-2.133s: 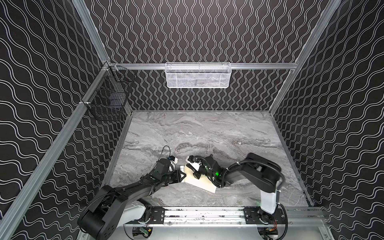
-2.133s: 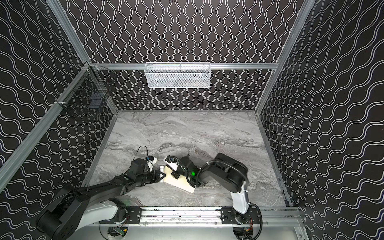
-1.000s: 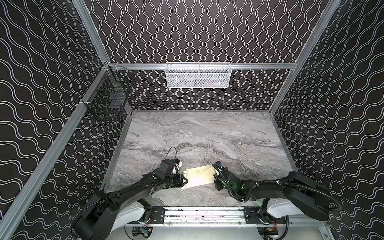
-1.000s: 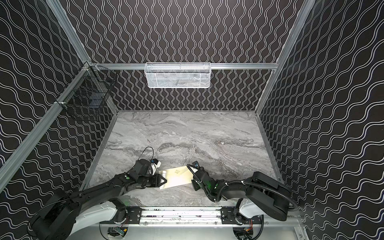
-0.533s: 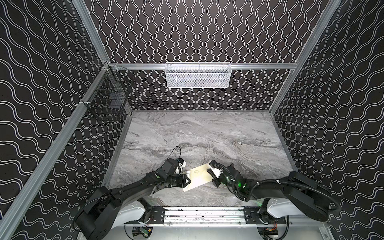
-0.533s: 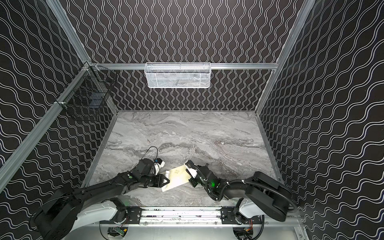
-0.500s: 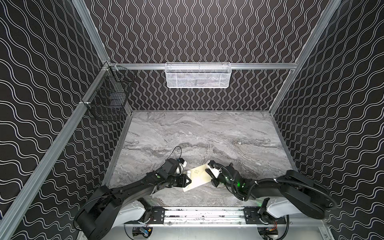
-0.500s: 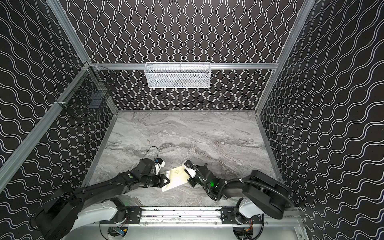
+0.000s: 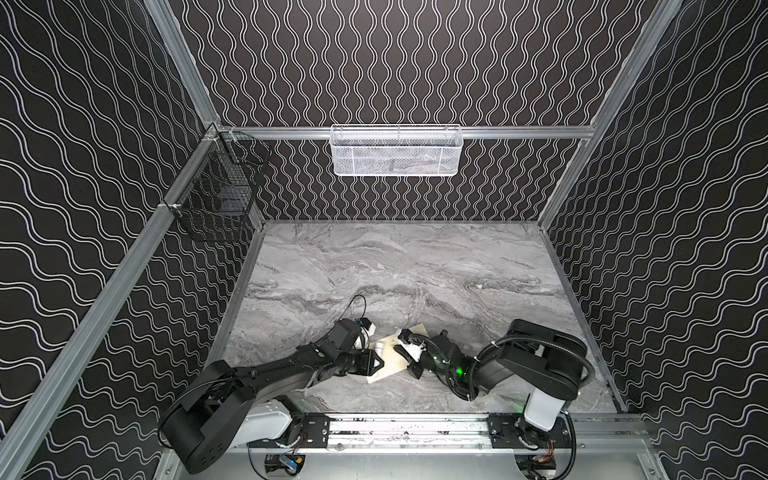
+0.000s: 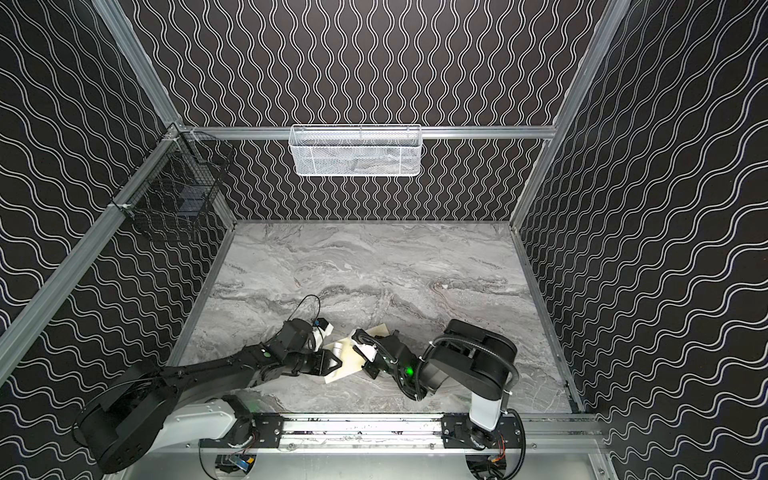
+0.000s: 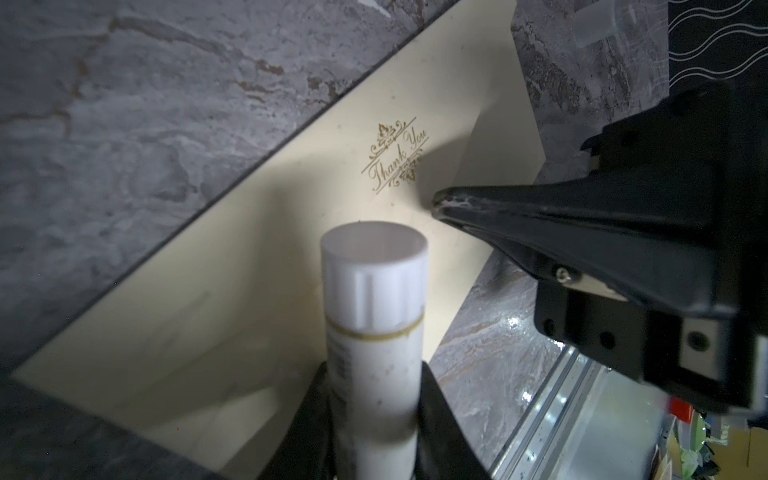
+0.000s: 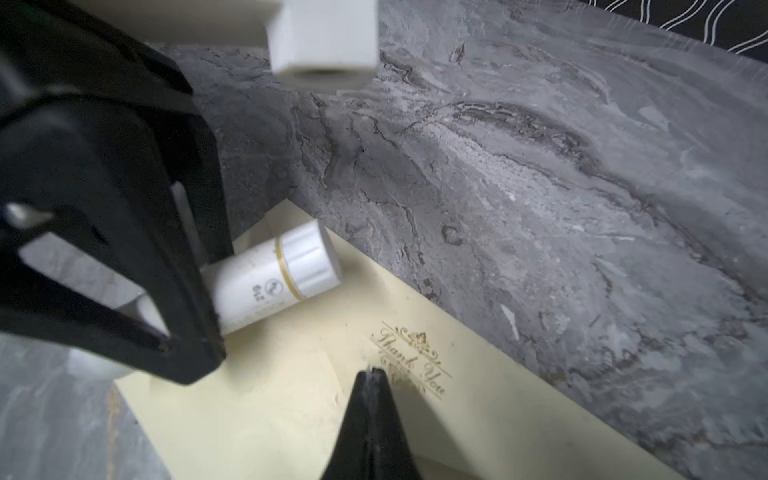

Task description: Place the letter into the envelope and seal it

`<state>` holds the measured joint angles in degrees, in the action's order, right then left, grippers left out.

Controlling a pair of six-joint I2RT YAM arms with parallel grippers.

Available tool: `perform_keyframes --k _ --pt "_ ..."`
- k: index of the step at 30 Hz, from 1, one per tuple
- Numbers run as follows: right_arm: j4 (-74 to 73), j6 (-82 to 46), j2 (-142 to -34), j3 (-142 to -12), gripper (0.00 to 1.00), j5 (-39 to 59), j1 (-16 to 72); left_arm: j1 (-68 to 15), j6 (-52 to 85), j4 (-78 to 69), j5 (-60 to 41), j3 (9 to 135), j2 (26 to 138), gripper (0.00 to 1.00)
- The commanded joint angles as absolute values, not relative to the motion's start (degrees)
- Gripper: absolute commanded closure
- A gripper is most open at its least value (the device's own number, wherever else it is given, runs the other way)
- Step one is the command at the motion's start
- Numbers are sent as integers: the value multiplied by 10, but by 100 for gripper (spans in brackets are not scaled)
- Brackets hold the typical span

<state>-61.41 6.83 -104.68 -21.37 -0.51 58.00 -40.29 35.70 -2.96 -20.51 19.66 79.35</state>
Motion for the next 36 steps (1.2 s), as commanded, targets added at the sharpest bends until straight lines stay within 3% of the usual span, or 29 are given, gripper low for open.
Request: perform_keyframes --k 1,18,26,36 --pt "-659 55 -1074 -205 100 -30 578 -402 373 -11 -167 190 792 100" --pt "-590 -80 -1039 -178 100 -59 503 -395 379 15 -142 193 795 100" --pt "-487 -39 -906 -222 100 49 484 -395 374 11 -142 194 796 100" --pt "-627 -96 -1057 -235 100 41 479 -395 375 12 -142 191 787 100"
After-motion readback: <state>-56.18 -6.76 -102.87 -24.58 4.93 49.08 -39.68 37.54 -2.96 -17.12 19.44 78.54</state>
